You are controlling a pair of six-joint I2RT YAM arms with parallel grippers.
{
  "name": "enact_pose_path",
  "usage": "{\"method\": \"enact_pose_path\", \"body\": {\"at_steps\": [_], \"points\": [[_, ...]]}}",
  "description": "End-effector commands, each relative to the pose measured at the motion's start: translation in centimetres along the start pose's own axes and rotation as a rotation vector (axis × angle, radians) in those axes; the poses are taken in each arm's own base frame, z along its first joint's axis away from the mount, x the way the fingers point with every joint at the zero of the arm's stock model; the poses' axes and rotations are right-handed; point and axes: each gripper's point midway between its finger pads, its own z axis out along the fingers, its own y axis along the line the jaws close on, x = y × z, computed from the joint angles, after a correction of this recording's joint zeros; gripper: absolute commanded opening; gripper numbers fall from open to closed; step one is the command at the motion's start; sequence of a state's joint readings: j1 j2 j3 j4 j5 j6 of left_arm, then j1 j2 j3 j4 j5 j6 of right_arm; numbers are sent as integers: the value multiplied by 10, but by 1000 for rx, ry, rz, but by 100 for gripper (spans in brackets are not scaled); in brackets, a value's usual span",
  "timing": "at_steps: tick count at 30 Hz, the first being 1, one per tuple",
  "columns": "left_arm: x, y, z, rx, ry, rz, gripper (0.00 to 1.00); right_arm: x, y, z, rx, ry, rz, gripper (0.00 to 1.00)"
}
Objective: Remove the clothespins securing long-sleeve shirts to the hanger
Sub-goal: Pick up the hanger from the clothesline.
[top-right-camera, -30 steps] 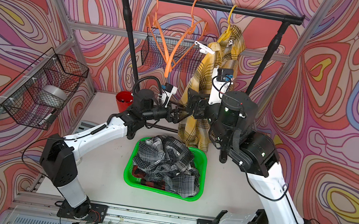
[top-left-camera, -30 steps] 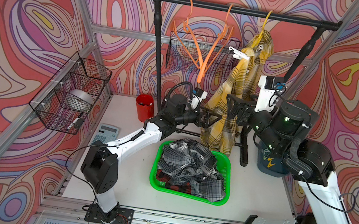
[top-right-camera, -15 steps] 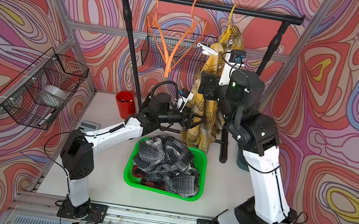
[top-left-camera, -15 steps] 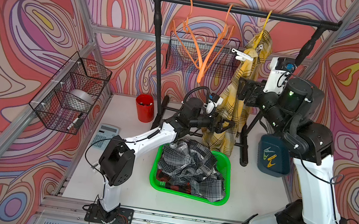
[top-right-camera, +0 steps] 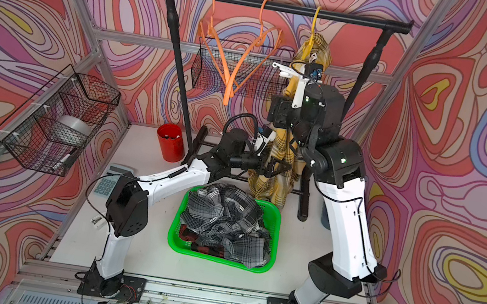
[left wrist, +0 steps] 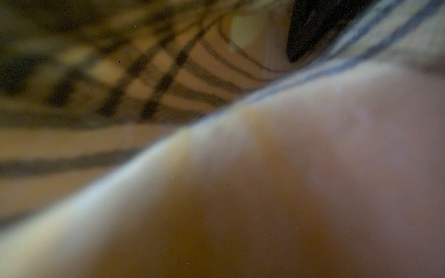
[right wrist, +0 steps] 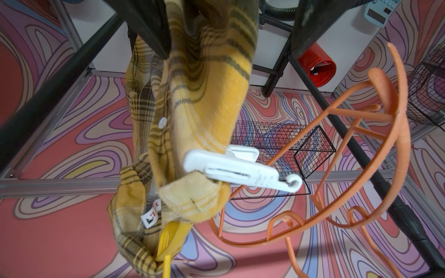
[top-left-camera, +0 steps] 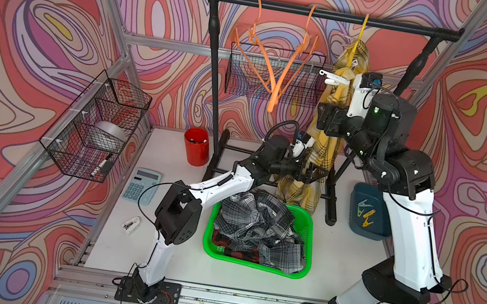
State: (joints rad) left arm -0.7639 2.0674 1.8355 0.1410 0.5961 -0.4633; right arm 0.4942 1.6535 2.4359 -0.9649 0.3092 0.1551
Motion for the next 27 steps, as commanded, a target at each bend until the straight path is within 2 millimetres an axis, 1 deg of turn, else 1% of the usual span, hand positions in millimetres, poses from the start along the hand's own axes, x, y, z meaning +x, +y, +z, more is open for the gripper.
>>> {"method": "enact_pose_path", "body": {"at_steps": [1,5,8,11,14,22,27], "points": [[6,-4,9,19,28,12,88,-11,-12,-3,59,-37,-8,79],[13,-3,16,17,48,14,87,-14,-17,-4,89,-50,-22,79],[16,-2,18,13,55,12,87,-12,-22,-1,122,-44,-40,78],[18,0,19,6,61,10,87,-13,-25,-1,129,-45,-53,67],[22,3,20,-3,70,10,87,-14,-26,-1,129,-47,-58,54],[24,8,17,-37,82,15,87,-13,-28,2,140,-46,-80,34],[21,7,14,-52,79,34,87,-13,-28,3,137,-45,-87,18]]}}
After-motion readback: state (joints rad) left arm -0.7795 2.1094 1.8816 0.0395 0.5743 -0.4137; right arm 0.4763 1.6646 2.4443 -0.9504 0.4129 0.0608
